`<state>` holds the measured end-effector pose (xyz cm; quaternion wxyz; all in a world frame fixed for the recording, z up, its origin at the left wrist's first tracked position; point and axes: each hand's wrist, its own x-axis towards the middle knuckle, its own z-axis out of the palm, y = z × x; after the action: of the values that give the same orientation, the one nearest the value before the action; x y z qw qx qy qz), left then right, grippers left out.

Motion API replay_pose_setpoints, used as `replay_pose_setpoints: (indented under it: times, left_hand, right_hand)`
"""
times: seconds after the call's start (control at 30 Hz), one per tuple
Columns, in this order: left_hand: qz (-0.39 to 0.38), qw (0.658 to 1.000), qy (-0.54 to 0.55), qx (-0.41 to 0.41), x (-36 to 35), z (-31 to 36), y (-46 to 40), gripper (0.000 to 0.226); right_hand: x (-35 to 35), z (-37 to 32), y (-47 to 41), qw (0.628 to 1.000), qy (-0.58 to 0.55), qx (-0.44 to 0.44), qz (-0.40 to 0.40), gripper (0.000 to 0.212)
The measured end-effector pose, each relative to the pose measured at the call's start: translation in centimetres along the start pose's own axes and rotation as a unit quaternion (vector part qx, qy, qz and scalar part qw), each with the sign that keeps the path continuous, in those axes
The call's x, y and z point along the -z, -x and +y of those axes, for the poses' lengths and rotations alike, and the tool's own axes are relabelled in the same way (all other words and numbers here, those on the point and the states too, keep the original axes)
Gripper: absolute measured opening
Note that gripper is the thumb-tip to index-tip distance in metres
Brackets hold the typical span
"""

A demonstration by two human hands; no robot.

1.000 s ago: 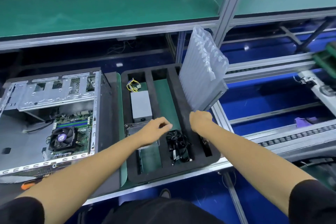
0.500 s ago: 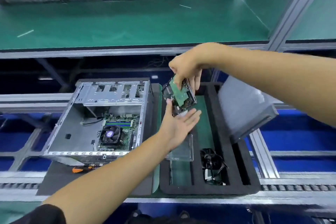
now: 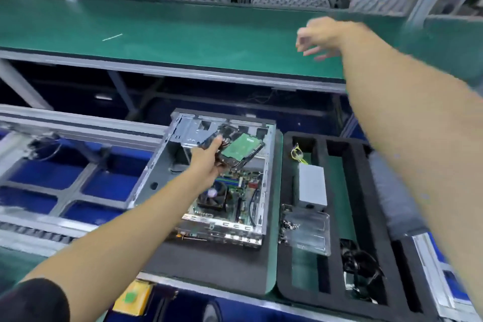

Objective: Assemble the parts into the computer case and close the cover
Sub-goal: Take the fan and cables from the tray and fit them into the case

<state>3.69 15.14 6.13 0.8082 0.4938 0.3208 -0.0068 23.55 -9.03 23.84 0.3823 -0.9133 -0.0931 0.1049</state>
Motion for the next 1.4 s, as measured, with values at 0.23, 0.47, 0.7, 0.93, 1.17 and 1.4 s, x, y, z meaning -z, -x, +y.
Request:
replay_pose_setpoints:
  times: [0.23, 0.47, 0.7, 0.93, 1.17, 1.4]
  left_hand:
    - [-0.131, 0.981, -0.142, 0.023, 3.8, -0.8, -3.6, 0.05]
    - [-0.171, 0.972, -0.133, 0.092, 4.2, -3.5, -5.5, 0.032]
    - [-0.22, 0.942, -0.243, 0.076, 4.7, -5.7, -6.7, 0.049]
    - [-0.225, 0.924, -0.307, 0.039, 4.8, -7.5, -8.0, 0.083]
    - [-0.195, 0.956, -0.215, 0.047, 3.1, -7.0, -8.8, 0.082]
    - [-0.233, 0.94, -0.238, 0.074, 1.2, -6.0, -9.1, 0.056]
  right_hand:
    - [-20.3, 7.1, 3.3, 0.995, 0.056, -0.077, -0.032, 0.012]
    - [-23.0, 8.6, 3.9, 0.967, 0.244, -0.015, 0.075, 0.02]
    - [-24.0, 10.0, 2.9, 0.958, 0.266, 0.002, 0.105, 0.024]
    - [-24.3, 10.9, 2.4, 0.963, 0.243, 0.005, 0.115, 0.026]
    - [-24.5, 11.2, 2.1, 0.966, 0.226, 0.008, 0.122, 0.029]
    - [-24.6, 11.5, 2.3, 0.967, 0.221, 0.018, 0.128, 0.029]
